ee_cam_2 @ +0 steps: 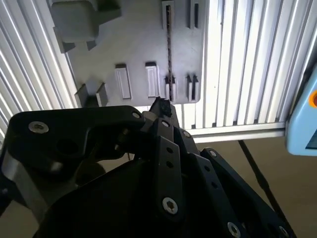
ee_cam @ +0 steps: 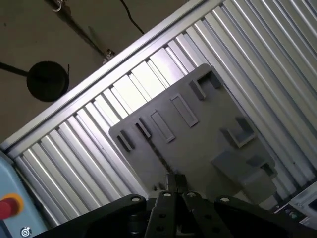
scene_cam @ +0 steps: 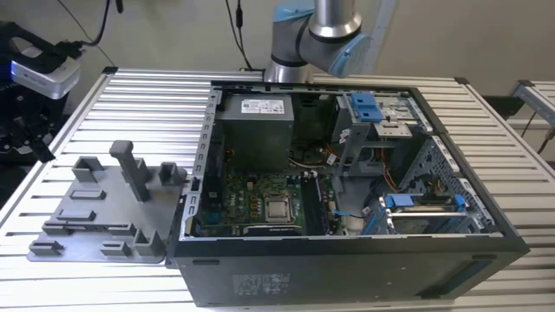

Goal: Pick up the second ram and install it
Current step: 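Pick up the second ram and move it above second insertion slot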

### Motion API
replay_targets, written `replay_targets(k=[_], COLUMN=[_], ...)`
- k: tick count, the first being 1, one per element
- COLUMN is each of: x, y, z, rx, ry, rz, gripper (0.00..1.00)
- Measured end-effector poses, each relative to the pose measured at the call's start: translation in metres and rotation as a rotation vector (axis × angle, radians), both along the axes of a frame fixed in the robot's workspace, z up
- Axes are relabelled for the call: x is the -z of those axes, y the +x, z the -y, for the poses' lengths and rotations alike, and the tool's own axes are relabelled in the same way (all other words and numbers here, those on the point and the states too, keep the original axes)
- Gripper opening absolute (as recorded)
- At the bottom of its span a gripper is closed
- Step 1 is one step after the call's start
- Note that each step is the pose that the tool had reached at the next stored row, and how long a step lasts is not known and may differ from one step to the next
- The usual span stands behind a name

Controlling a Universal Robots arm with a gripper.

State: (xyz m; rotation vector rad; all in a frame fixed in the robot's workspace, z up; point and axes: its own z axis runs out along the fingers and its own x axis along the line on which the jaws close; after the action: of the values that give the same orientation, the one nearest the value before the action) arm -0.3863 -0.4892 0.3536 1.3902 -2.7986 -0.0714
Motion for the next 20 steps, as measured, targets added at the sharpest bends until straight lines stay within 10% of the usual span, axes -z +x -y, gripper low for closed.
replay_targets(k=[20], x=[0.0001], y=[-0.0004], z=[0.0000], rx=[-0.250], ry=[0.0001], rz=[0.0010], gripper=[0.11])
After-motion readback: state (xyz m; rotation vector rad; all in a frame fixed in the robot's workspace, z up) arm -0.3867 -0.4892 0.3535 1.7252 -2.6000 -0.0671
